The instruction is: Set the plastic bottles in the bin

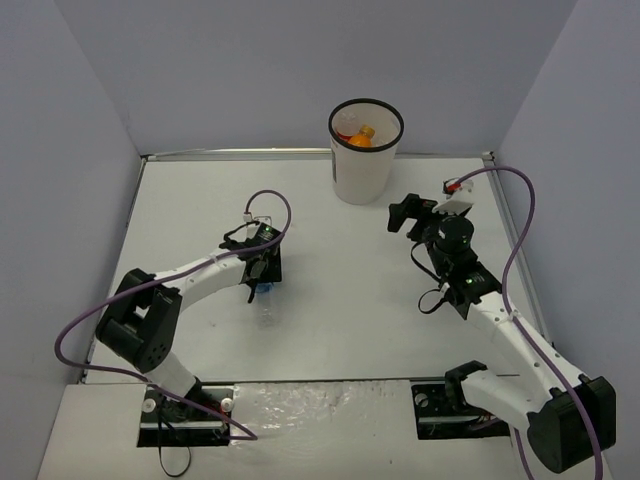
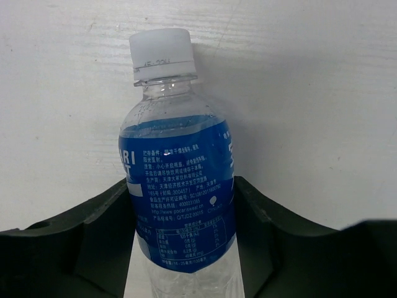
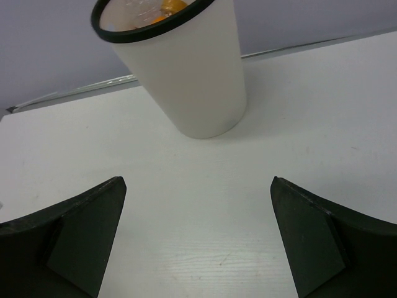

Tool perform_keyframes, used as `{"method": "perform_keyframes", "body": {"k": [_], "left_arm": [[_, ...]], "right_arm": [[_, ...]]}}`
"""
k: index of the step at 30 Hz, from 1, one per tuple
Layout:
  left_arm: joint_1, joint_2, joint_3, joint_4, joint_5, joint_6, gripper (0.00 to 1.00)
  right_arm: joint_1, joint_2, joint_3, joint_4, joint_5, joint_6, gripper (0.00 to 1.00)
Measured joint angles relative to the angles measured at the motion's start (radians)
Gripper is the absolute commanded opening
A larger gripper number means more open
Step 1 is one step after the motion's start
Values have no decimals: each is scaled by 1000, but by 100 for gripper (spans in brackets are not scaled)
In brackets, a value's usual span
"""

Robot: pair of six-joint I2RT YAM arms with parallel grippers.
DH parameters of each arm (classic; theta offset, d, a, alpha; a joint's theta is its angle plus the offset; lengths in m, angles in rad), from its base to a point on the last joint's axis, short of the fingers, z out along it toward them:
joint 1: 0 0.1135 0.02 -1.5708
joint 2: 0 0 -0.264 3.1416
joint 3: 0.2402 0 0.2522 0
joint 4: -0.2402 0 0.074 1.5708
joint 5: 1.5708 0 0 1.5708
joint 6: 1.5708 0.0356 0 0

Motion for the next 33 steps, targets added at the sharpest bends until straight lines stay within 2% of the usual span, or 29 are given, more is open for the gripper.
{"method": "perform_keyframes", "body": {"k": [4,7,13,18,22,33], "left_arm": [[0,-3,0,12,-9,-10,43],[0,-32,0,22,-13,-13,42],[0,-205,0,114,-11,-11,42],[-3,-375,-23,288,7,0,42],[-8,-451,-43,369,11,4,42],[-10,-524,-133,426,34,2,43]], "right_arm": [[0,-10,-5,25,-158,-2,100],[1,12,-5,78,-355,-1,100],[27,180,32,133,-717,12,100],[174,373,171,33,-807,-78,100],[286,452,239,13,-865,-134,100],[350,633,342,141,-926,-86,98]]}}
